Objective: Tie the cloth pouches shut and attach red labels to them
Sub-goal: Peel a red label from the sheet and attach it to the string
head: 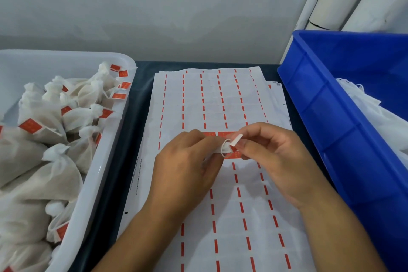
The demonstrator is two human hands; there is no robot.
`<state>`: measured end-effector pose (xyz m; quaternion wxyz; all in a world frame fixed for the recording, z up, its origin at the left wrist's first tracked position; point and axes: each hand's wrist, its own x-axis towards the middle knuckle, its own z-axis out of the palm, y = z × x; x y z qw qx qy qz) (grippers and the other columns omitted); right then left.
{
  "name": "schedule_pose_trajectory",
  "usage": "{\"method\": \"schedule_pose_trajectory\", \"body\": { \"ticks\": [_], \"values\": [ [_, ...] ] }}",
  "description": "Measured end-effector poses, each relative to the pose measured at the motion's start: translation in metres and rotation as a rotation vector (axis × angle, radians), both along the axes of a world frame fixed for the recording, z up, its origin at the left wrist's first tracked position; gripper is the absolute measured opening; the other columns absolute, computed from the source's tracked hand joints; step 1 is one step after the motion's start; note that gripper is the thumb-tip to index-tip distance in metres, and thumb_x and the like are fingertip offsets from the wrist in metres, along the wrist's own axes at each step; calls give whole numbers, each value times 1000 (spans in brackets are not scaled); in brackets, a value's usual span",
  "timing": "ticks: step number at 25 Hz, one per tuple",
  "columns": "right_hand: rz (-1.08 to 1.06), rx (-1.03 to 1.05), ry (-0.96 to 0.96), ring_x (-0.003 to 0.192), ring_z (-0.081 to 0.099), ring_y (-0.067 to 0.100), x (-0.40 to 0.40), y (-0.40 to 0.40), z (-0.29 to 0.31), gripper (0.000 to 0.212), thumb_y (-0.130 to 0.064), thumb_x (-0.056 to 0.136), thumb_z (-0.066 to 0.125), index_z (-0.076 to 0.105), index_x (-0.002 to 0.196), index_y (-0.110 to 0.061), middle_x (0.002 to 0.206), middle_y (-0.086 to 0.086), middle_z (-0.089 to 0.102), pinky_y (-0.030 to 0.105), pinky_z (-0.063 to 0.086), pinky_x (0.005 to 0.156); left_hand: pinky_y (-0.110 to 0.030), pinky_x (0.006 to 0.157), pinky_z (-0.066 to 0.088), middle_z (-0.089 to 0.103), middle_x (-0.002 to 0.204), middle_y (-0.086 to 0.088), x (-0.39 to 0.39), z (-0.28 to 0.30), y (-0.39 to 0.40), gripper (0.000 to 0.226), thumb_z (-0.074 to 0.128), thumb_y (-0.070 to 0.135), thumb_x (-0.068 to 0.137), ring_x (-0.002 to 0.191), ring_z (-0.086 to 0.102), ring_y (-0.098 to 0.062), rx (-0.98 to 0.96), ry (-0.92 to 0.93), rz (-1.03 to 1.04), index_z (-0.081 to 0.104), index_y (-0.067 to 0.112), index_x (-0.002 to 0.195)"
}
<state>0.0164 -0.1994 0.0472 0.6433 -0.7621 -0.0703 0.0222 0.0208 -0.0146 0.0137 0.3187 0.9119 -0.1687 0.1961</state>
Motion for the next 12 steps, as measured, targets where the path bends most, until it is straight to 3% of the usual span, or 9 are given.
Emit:
{"method": "schedule_pose_trajectory", "body": {
  "ticks": [3,7,10,12],
  "values": [
    [-67,23,7,94,74,6,1,0,-1,10,-30,88,72,78,91,-38,92,-15,78,9,54,73,-24,64,56,67,91,18,-2,0,-1,13,75,32,91,77,60,-6,-56,74,-10,77,29,103],
    [-78,131,75,94,76,15,2,1,-4,15,-18,93,70,80,94,-29,94,-5,79,18,59,75,-11,68,49,59,87,30,-4,1,-2,6,63,47,95,93,58,-2,-169,257,-70,66,41,96],
    [-81,337,158,86,75,17,3,-1,-2,12,-25,85,73,81,93,-22,94,4,78,23,59,74,-2,79,43,59,100,30,-6,3,-1,14,54,55,96,103,56,4,-280,366,-108,59,43,93],
    [-74,429,203,82,74,16,4,-2,0,14,-29,82,74,81,92,-23,96,6,78,23,58,71,2,78,41,60,103,32,-7,5,-2,17,47,62,95,105,56,7,-352,449,-135,56,48,98]
  ]
}}
